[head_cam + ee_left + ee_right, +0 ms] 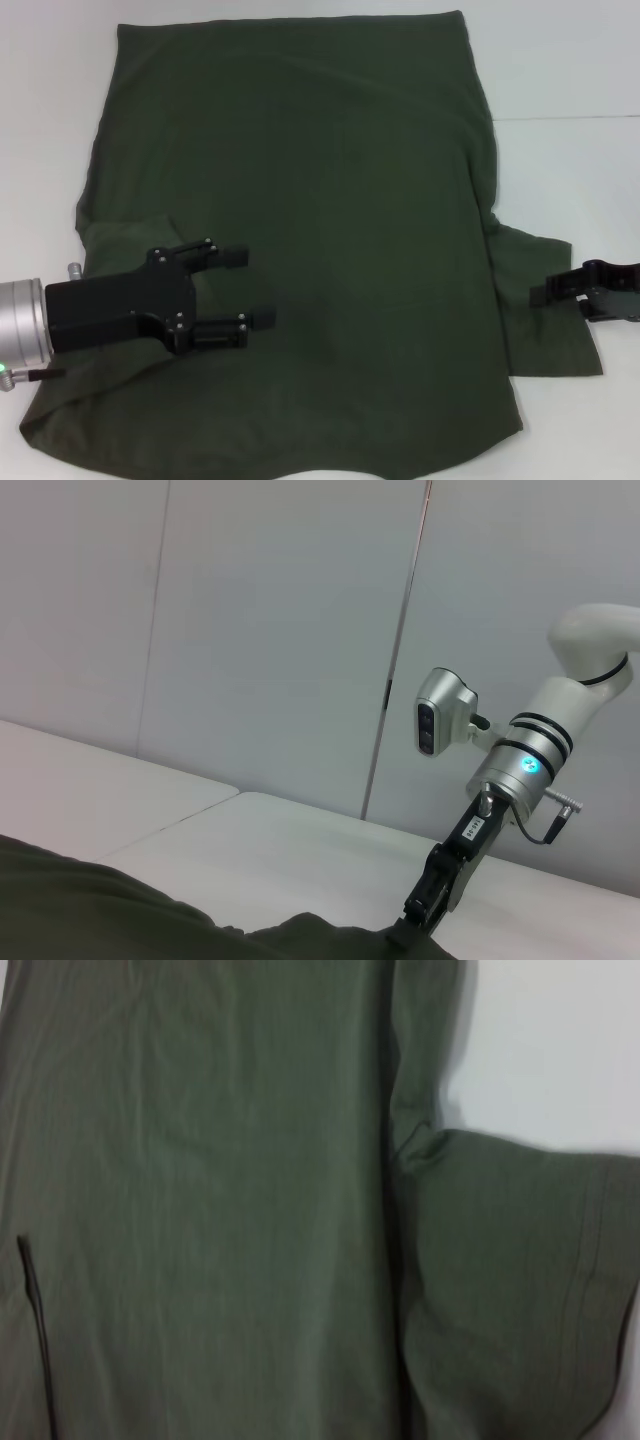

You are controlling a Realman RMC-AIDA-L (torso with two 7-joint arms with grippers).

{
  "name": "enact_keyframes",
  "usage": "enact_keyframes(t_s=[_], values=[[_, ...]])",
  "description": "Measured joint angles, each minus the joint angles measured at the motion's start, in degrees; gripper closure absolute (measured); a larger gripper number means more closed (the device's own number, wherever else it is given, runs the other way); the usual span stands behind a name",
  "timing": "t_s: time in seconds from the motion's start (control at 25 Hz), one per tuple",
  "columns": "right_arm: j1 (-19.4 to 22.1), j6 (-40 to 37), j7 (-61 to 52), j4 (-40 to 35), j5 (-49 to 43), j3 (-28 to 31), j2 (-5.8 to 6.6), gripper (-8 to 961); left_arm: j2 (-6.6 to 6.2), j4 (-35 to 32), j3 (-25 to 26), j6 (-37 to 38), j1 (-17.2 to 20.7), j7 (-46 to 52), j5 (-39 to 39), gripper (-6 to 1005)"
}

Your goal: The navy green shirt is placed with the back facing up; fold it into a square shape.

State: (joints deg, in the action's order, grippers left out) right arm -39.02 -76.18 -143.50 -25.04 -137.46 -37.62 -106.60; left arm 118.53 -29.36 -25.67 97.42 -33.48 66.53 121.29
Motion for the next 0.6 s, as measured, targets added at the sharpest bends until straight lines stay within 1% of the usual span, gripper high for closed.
enact_keyframes(t_s=[0.24, 0.6], values=[[-0.14, 0.24, 0.81, -0.1, 0.0, 0.0, 0.0, 428, 0.04, 0.0, 0.01, -0.04, 0.0, 0.0, 0.0, 116], [-0.26, 0.61, 2.51, -0.32, -0.09, -0.97, 0.0, 769, 0.12, 0.0, 0.0, -0.04, 0.0, 0.0, 0.0, 116]])
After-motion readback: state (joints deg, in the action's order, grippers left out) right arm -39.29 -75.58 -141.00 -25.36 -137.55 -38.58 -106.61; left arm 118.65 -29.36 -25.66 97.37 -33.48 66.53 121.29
